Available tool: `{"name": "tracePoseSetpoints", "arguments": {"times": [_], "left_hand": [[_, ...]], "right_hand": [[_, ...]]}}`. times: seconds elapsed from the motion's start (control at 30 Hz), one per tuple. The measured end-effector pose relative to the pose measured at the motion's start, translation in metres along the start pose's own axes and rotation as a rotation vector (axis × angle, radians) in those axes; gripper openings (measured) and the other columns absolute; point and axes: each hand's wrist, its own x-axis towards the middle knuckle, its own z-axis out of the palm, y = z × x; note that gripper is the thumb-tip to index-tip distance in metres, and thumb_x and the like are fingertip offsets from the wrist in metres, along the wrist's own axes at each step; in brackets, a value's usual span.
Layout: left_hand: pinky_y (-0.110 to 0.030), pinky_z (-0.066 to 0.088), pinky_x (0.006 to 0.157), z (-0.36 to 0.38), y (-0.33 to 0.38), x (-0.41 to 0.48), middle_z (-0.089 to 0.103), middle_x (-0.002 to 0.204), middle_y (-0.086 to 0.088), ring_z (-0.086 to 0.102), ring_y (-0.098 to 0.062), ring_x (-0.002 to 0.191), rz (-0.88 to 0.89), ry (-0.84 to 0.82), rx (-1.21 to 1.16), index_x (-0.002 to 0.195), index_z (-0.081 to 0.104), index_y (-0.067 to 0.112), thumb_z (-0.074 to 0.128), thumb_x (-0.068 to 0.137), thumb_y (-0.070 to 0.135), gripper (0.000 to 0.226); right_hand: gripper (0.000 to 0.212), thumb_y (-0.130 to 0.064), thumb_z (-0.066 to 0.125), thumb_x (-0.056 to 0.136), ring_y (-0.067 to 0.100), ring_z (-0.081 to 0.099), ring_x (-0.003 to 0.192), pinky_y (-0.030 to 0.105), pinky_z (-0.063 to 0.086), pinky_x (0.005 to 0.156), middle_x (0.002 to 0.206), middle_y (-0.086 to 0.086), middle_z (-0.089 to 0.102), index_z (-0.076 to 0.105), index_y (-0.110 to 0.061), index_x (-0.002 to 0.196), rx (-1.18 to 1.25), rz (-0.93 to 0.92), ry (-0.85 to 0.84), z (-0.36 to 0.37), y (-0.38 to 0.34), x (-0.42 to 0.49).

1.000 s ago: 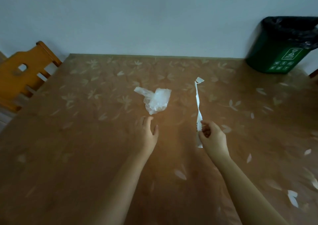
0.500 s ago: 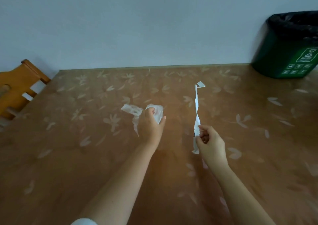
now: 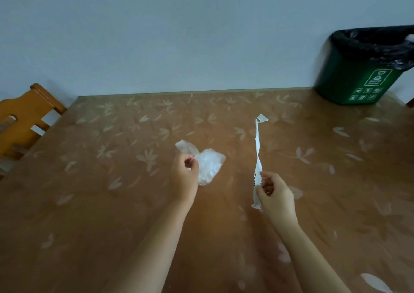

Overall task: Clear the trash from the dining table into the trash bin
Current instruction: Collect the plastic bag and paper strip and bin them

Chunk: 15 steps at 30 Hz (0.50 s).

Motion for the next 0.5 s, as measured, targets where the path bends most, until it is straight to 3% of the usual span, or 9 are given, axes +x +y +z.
{"name": "tracePoseSetpoints", "arguments": {"times": [0.13,0.23,0.37,0.5], "left_hand": [[-0.005,0.038,0.063,-0.038,0.002,-0.038,0.054,0.072,0.011,0.053,-0.011,0.070,-0.075,0.028,-0.062,0.081,0.056,0.013,0.059,0.081,0.001,0.013],[-0.017,0.043,0.068,-0.069,0.001,-0.071,0.057,0.072,0.006,0.056,-0.018,0.072,-0.132,-0.003,-0.104,0.078,0.056,0.015,0.061,0.080,0.000,0.016],[-0.006,0.038,0.061,-0.117,0.014,-0.116,0.057,0.068,0.006,0.054,-0.008,0.065,-0.109,-0.059,-0.121,0.070,0.054,0.024,0.062,0.079,0.001,0.027],[-0.009,0.040,0.061,-0.161,0.033,-0.162,0.056,0.067,0.003,0.052,0.000,0.061,-0.151,-0.125,-0.237,0.071,0.056,0.020,0.061,0.080,-0.001,0.023]], "right_hand": [[0.029,-0.001,0.056,0.081,0.007,0.054,0.069,0.008,0.044,0.059,0.079,-0.004,0.057,0.058,-0.015,0.107,-0.007,0.037,0.029,-0.010,-0.015,-0.038],[0.028,-0.001,0.056,0.081,0.008,0.053,0.068,0.006,0.043,0.058,0.078,-0.004,0.057,0.058,-0.015,0.105,0.002,0.063,0.040,-0.019,-0.028,-0.072],[0.028,0.002,0.057,0.080,0.009,0.053,0.065,0.006,0.042,0.057,0.077,0.000,0.057,0.059,-0.014,0.102,0.002,0.064,0.026,-0.024,-0.047,-0.125],[0.028,0.003,0.058,0.078,0.005,0.053,0.063,0.004,0.040,0.058,0.077,-0.001,0.059,0.060,-0.014,0.099,-0.026,0.038,0.026,-0.031,-0.063,-0.183]]}}
